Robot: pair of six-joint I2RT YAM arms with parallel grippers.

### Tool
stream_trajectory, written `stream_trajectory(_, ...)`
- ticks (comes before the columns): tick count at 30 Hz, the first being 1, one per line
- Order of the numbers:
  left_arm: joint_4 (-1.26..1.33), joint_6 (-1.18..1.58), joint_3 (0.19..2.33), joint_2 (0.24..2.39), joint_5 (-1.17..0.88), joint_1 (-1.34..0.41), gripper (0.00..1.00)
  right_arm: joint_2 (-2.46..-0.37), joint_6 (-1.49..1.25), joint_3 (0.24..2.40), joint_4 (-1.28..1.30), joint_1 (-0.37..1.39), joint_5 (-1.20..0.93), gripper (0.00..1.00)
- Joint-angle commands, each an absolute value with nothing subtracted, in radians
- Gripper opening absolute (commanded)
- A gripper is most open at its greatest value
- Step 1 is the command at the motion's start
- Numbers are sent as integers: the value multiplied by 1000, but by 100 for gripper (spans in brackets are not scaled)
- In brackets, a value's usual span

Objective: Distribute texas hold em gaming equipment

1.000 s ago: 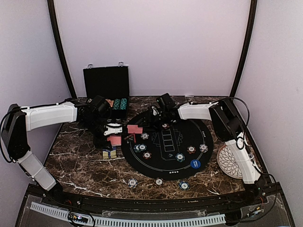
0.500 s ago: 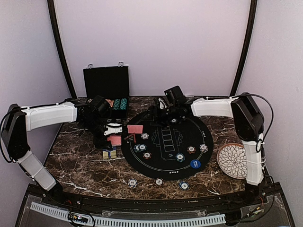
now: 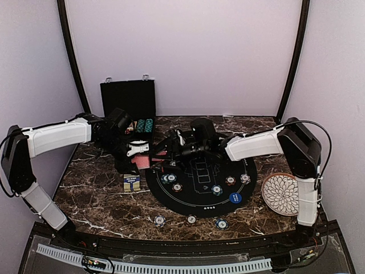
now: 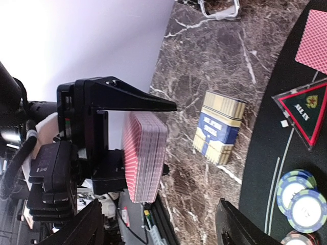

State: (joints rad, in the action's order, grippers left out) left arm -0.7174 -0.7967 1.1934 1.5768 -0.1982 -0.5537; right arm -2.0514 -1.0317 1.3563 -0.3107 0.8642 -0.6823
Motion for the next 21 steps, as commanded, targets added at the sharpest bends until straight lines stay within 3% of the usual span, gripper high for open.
stream_trajectory(1, -758, -776, 1232, 1544, -232, -555, 0, -2075, -1138, 1342, -520, 875, -738, 76)
stream_trajectory(21, -771, -769, 1259, 1546, -254, -554, 0, -2209, -1328, 1402, -756, 903, -780, 72)
